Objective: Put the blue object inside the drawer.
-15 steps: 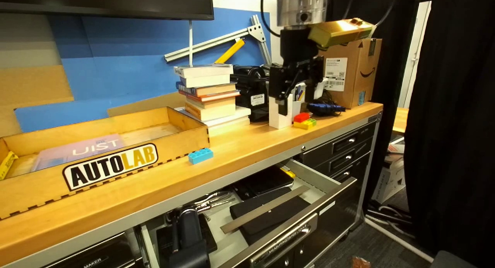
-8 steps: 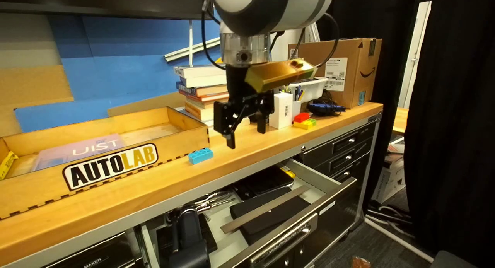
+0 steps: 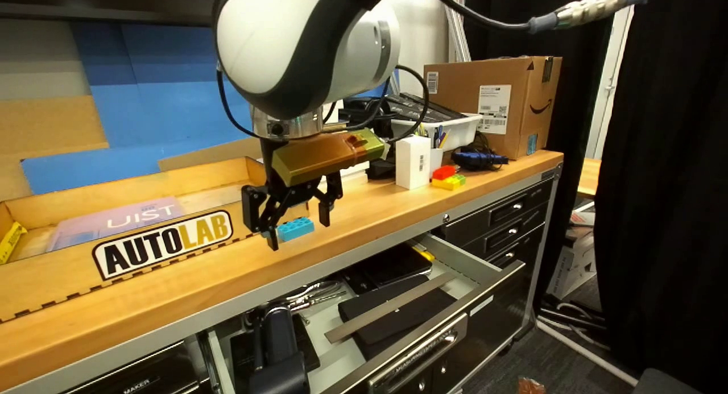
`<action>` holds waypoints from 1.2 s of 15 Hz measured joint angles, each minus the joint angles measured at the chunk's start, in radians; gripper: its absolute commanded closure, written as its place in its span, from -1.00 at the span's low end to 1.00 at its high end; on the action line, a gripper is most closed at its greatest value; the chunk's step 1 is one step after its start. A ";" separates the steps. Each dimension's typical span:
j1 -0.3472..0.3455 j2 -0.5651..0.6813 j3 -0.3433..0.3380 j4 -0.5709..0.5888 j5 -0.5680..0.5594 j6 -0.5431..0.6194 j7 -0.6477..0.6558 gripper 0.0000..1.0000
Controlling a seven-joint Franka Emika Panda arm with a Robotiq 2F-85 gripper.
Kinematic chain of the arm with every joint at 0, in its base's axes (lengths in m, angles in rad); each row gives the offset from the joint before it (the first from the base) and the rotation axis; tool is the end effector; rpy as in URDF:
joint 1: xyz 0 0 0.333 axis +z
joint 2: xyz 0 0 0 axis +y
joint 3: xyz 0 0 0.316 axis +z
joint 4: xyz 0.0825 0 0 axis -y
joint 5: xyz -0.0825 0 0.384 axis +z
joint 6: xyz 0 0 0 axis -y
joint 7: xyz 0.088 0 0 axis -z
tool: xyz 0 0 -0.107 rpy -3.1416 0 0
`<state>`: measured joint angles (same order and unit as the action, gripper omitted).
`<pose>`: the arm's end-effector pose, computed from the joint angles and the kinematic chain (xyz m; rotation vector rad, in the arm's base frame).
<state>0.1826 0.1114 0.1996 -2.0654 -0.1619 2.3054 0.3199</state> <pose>0.5408 0.2117 0.3935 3.0684 0.2466 0.2462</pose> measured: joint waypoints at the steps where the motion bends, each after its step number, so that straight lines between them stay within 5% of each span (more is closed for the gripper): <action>1: 0.001 0.013 0.000 0.013 -0.009 0.000 0.008 -1.00; 7: 0.001 0.025 -0.003 0.028 -0.012 0.000 0.012 -1.00; 13: 0.010 0.035 -0.063 0.016 -0.183 0.228 0.262 -1.00; 18: 0.022 0.056 -0.094 0.028 -0.253 0.247 0.326 -1.00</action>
<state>0.2043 0.1674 0.1059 -2.0374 -0.4152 2.5524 0.6463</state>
